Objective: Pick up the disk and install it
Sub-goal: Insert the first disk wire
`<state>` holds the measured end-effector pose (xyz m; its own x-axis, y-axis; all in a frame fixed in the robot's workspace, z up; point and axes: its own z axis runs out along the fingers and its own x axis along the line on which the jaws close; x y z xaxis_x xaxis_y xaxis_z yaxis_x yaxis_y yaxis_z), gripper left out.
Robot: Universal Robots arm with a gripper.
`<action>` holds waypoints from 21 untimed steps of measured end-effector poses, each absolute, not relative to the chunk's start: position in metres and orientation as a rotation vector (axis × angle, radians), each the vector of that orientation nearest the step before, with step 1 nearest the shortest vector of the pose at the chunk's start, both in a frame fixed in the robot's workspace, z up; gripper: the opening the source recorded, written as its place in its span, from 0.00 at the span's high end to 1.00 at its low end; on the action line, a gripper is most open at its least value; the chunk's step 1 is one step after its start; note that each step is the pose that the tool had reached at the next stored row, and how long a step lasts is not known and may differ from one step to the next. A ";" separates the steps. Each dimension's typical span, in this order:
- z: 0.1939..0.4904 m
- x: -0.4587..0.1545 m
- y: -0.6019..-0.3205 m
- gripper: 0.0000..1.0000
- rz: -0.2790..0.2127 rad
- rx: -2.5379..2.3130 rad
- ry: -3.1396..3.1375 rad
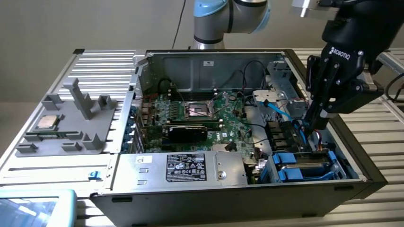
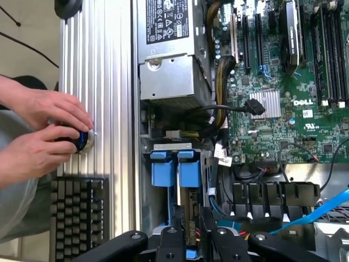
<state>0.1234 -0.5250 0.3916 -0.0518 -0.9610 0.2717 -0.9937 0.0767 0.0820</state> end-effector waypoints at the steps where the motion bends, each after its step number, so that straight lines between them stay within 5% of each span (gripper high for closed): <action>1: 0.390 0.123 -0.523 0.75 0.185 1.967 -2.101; 21: 0.371 0.123 -0.517 0.77 0.165 1.977 -2.109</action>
